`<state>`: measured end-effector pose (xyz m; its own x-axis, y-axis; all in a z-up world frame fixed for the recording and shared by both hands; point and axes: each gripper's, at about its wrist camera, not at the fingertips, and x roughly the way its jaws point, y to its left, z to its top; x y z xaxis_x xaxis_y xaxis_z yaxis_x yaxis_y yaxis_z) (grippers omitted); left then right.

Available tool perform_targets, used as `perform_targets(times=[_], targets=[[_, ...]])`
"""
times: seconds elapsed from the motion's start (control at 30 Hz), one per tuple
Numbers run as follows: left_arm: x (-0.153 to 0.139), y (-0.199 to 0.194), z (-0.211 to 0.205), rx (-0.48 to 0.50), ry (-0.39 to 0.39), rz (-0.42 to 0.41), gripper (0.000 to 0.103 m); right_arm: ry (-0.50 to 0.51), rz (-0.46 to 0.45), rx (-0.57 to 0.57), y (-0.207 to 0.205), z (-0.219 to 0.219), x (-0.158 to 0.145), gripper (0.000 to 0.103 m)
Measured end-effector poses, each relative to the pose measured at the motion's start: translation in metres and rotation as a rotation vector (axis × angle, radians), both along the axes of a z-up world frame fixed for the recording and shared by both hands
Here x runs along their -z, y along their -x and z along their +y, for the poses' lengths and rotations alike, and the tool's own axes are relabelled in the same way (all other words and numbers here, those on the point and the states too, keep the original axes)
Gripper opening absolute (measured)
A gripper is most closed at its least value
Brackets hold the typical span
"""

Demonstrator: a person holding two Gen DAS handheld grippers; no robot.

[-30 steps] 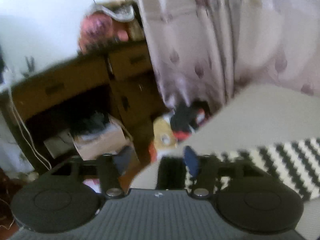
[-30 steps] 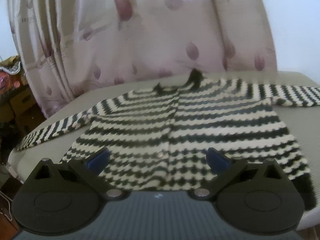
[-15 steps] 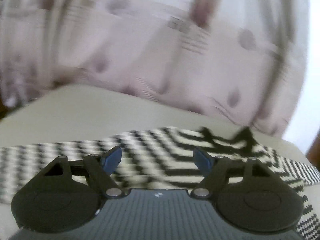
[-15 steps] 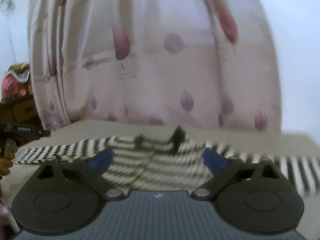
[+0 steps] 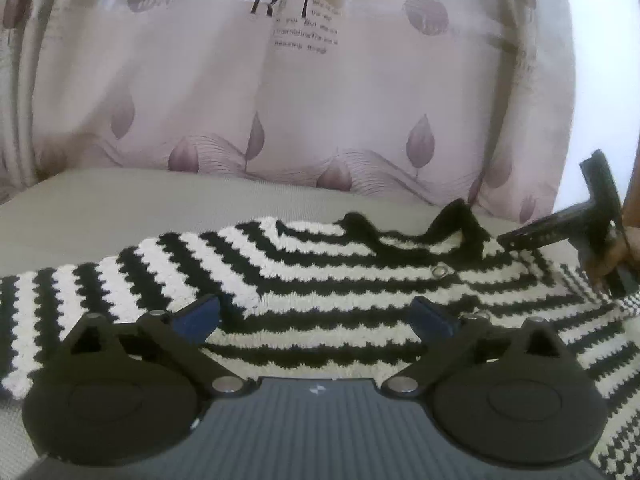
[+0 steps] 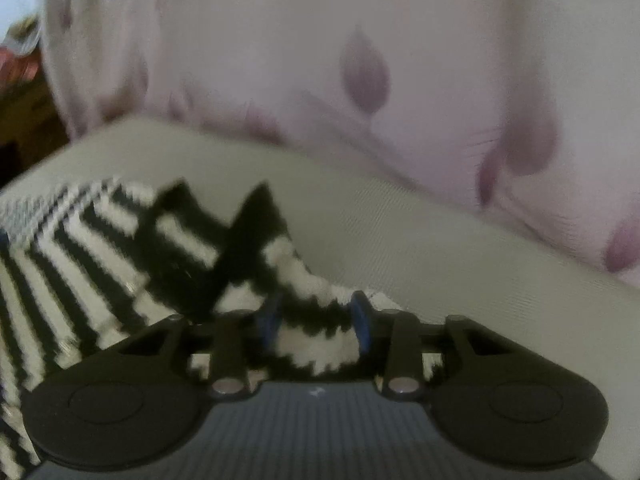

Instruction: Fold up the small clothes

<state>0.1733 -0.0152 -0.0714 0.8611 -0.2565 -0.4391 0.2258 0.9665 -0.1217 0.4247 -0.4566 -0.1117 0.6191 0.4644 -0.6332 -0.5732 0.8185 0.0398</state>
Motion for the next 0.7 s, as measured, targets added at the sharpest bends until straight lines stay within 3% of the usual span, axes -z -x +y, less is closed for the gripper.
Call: perform_targets(times=[0.1,0.17,0.27,0.33,0.37,0.5,0.57,0.63,0.7], targets=[[0.004,-0.01,-0.005,0.014,0.001,0.033,0.099,-0.033,0.016,-0.099,-0.009,0.003,0.002,0.064],[0.006,-0.014,-0.003,0.008,0.009,0.054,0.1,0.025,-0.011,-0.12,-0.009,0.013,0.005,0.064],[0.009,-0.017,0.002,-0.005,0.043,0.077,0.101,0.056,-0.053,-0.127,-0.004,0.022,0.006,0.051],[0.009,-0.017,0.005,-0.01,0.066,0.082,0.101,0.089,-0.095,-0.076,-0.003,0.022,0.006,0.026],[0.009,-0.017,0.006,-0.014,0.073,0.084,0.102,0.106,-0.11,-0.044,-0.001,0.021,0.006,0.023],[0.009,-0.018,0.007,-0.02,0.08,0.089,0.102,0.187,-0.184,0.12,-0.001,0.001,0.012,0.016],[0.009,-0.017,0.007,-0.021,0.08,0.087,0.102,0.115,-0.159,0.175,-0.004,-0.015,0.012,0.016],[0.009,-0.017,0.007,-0.026,0.081,0.086,0.102,0.116,-0.166,0.215,-0.002,-0.016,0.013,0.016],[0.009,-0.017,0.006,-0.028,0.077,0.087,0.103,0.03,-0.12,0.248,-0.002,-0.017,0.012,0.016]])
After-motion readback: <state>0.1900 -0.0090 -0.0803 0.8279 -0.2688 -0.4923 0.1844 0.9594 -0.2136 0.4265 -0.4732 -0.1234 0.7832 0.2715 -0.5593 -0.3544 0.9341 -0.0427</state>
